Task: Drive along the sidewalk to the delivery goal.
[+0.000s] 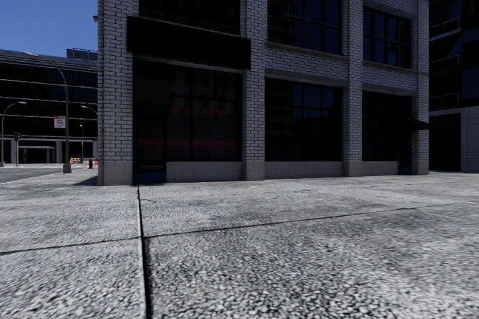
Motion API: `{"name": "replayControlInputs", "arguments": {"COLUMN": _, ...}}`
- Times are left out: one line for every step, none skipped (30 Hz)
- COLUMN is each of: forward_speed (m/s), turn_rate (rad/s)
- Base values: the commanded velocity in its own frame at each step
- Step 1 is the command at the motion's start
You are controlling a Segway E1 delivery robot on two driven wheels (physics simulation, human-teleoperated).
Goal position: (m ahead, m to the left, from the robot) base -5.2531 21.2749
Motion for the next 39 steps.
{"name": "replayControlInputs", "arguments": {"forward_speed": 0.0, "turn_rate": 0.0}}
{"name": "replayControlInputs", "arguments": {"forward_speed": 0.0, "turn_rate": 0.0}}
{"name": "replayControlInputs", "arguments": {"forward_speed": 0.0, "turn_rate": 0.0}}
{"name": "replayControlInputs", "arguments": {"forward_speed": 0.0, "turn_rate": 0.0}}
{"name": "replayControlInputs", "arguments": {"forward_speed": 0.0, "turn_rate": 0.0}}
{"name": "replayControlInputs", "arguments": {"forward_speed": 0.0, "turn_rate": 0.0}}
{"name": "replayControlInputs", "arguments": {"forward_speed": 0.0, "turn_rate": 0.0}}
{"name": "replayControlInputs", "arguments": {"forward_speed": 0.0, "turn_rate": 0.0}}
{"name": "replayControlInputs", "arguments": {"forward_speed": 0.0, "turn_rate": 0.0}}
{"name": "replayControlInputs", "arguments": {"forward_speed": 0.0, "turn_rate": 0.0}}
{"name": "replayControlInputs", "arguments": {"forward_speed": 0.0, "turn_rate": 0.0}}
{"name": "replayControlInputs", "arguments": {"forward_speed": 0.0, "turn_rate": 0.0}}
{"name": "replayControlInputs", "arguments": {"forward_speed": 0.0, "turn_rate": 0.0}}
{"name": "replayControlInputs", "arguments": {"forward_speed": 0.0, "turn_rate": 0.0}}
{"name": "replayControlInputs", "arguments": {"forward_speed": 0.0, "turn_rate": 0.0}}
{"name": "replayControlInputs", "arguments": {"forward_speed": 0.0, "turn_rate": 0.0}}
{"name": "replayControlInputs", "arguments": {"forward_speed": 0.0, "turn_rate": 0.0}}
{"name": "replayControlInputs", "arguments": {"forward_speed": 0.0, "turn_rate": 0.0}}
{"name": "replayControlInputs", "arguments": {"forward_speed": 0.0, "turn_rate": 0.0}}
{"name": "replayControlInputs", "arguments": {"forward_speed": 0.0, "turn_rate": 0.0}}
{"name": "replayControlInputs", "arguments": {"forward_speed": 0.0, "turn_rate": 0.0}}
{"name": "replayControlInputs", "arguments": {"forward_speed": 0.0, "turn_rate": 0.0}}
{"name": "replayControlInputs", "arguments": {"forward_speed": 0.0, "turn_rate": 0.0}}
{"name": "replayControlInputs", "arguments": {"forward_speed": 0.0, "turn_rate": 0.0}}
{"name": "replayControlInputs", "arguments": {"forward_speed": 0.0, "turn_rate": 0.0}}
{"name": "replayControlInputs", "arguments": {"forward_speed": 0.0, "turn_rate": 0.0}}
{"name": "replayControlInputs", "arguments": {"forward_speed": 0.0, "turn_rate": 0.0}}
{"name": "replayControlInputs", "arguments": {"forward_speed": 0.0, "turn_rate": 0.0}}
{"name": "replayControlInputs", "arguments": {"forward_speed": 0.0, "turn_rate": 0.0}}
{"name": "replayControlInputs", "arguments": {"forward_speed": 0.0, "turn_rate": 0.0}}
{"name": "replayControlInputs", "arguments": {"forward_speed": 0.04, "turn_rate": 0.13}}
{"name": "replayControlInputs", "arguments": {"forward_speed": 0.04, "turn_rate": 0.13}}
{"name": "replayControlInputs", "arguments": {"forward_speed": 0.12, "turn_rate": 0.26}}
{"name": "replayControlInputs", "arguments": {"forward_speed": 0.29, "turn_rate": 0.39}}
{"name": "replayControlInputs", "arguments": {"forward_speed": 0.42, "turn_rate": 0.43}}
{"name": "replayControlInputs", "arguments": {"forward_speed": 0.49, "turn_rate": 0.44}}
{"name": "replayControlInputs", "arguments": {"forward_speed": 0.49, "turn_rate": 0.44}}
{"name": "replayControlInputs", "arguments": {"forward_speed": 0.58, "turn_rate": 0.45}}
{"name": "replayControlInputs", "arguments": {"forward_speed": 0.64, "turn_rate": 0.45}}
